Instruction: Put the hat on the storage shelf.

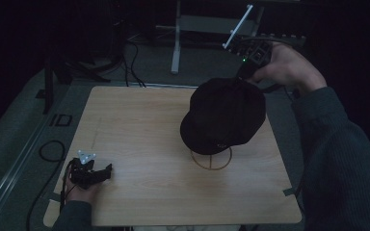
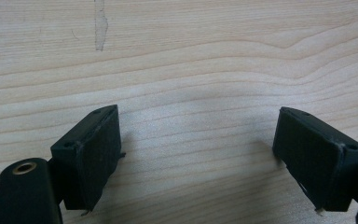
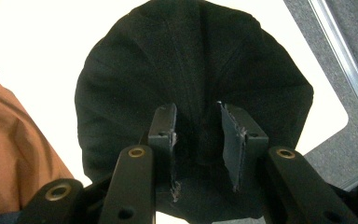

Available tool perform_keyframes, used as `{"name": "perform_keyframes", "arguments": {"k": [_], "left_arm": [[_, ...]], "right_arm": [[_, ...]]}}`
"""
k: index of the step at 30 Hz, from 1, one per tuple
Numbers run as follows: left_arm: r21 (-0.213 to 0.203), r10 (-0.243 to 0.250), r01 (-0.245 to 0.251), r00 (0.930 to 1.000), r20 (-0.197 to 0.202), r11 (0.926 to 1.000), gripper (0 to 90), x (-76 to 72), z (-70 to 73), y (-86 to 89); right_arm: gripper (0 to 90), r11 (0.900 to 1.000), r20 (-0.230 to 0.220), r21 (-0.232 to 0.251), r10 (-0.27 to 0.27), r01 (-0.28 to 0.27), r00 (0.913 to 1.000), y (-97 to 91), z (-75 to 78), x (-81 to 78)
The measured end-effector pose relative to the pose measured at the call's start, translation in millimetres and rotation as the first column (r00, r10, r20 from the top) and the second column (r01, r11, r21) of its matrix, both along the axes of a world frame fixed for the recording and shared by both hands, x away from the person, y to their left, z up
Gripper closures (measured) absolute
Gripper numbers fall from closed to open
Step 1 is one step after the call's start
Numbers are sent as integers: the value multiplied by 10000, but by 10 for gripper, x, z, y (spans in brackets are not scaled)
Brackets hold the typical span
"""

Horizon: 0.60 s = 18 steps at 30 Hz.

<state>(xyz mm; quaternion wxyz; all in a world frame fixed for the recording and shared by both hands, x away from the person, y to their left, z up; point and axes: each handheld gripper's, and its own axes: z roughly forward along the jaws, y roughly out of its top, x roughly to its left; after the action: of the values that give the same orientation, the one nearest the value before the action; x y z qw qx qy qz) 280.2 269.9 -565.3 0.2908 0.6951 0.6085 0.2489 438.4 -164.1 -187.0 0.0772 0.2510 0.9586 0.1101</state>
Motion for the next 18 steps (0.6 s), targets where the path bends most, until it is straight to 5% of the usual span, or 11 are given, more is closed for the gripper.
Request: {"name": "perform_keyframes", "arguments": {"k": [18], "left_arm": [[4,-2,2,10000,-20,10000,153,0,2,0]], "right_arm": [[658,9999,130,84,122,-123,9998,23,-211,-16]]}}
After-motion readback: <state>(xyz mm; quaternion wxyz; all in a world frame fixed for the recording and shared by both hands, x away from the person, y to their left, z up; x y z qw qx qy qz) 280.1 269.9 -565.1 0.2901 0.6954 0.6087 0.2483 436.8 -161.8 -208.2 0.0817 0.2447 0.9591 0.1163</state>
